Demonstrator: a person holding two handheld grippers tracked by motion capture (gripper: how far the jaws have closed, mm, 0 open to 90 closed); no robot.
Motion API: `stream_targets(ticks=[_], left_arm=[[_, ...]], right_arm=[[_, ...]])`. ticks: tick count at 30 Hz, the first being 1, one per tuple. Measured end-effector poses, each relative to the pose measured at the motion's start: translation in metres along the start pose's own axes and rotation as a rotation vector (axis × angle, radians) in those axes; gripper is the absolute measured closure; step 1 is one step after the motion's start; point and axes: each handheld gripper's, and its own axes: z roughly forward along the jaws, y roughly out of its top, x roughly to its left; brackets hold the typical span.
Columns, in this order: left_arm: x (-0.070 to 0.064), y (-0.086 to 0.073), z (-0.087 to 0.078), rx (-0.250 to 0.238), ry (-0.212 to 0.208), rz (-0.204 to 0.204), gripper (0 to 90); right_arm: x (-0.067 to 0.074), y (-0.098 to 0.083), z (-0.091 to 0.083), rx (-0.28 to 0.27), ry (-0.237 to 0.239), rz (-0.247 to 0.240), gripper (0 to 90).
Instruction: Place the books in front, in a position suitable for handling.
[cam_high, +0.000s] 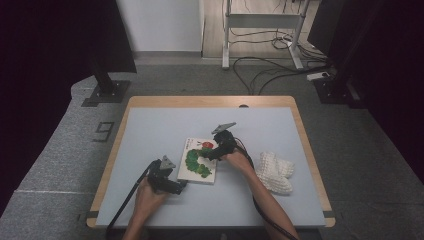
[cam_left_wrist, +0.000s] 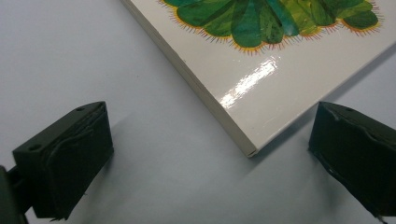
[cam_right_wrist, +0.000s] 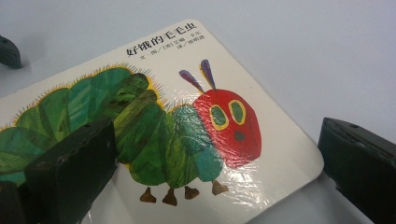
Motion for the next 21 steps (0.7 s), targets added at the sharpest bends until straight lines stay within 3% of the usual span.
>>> stream_targets(ticks=[9, 16, 21], left_arm=[[0.001, 0.0, 0.0, 0.003, 0.001, -0.001, 0.0], [0.0, 0.0, -0.001, 0.006, 0.007, -0.008, 0.0], [-0.001, -0.001, -0.001, 0.001, 0.009, -0.012, 0.0]], right_arm=[[0.0, -0.008, -0.012, 0.01, 0.001, 0.038, 3.3], [0.005, -0.013, -0.023, 0.028, 0.027, 0.023, 11.5], [-0.002, -0.006, -0.015, 0.019, 0.003, 0.011, 6.1]])
